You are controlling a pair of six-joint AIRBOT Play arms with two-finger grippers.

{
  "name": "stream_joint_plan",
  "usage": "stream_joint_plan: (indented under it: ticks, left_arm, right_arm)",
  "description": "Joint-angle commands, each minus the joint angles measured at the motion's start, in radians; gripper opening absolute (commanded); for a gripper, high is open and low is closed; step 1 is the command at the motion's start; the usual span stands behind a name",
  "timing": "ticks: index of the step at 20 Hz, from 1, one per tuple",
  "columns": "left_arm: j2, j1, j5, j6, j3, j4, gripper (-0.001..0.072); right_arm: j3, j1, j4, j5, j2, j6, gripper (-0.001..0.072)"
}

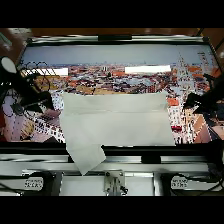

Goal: Fold the shirts.

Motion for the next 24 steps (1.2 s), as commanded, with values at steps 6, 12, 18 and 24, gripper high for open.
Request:
stream_joint_plan:
  ticks: [6,12,18,24]
  left_arm:
    - [0.426,0.173,0.287,0.207,-0.863,-0.283,0.0529]
    - [0.358,0.053,0.390,0.315,-0.953,-0.286,0.0531]
    - [0.309,-0.043,0.449,0.325,-0.953,-0.362,0.0530]
    - [0.307,-0.110,0.467,0.282,-0.962,-0.371,0.0472]
  right_arm:
    - [-0.112,-0.117,0.122,0.027,0.109,-0.036,0.0608]
    - [-0.112,-0.110,0.124,0.018,0.109,-0.035,0.0608]
    - [-0.112,-0.110,0.124,0.001,0.109,-0.034,0.0609]
    - [-0.118,-0.111,0.085,-0.021,0.109,-0.028,0.0608]
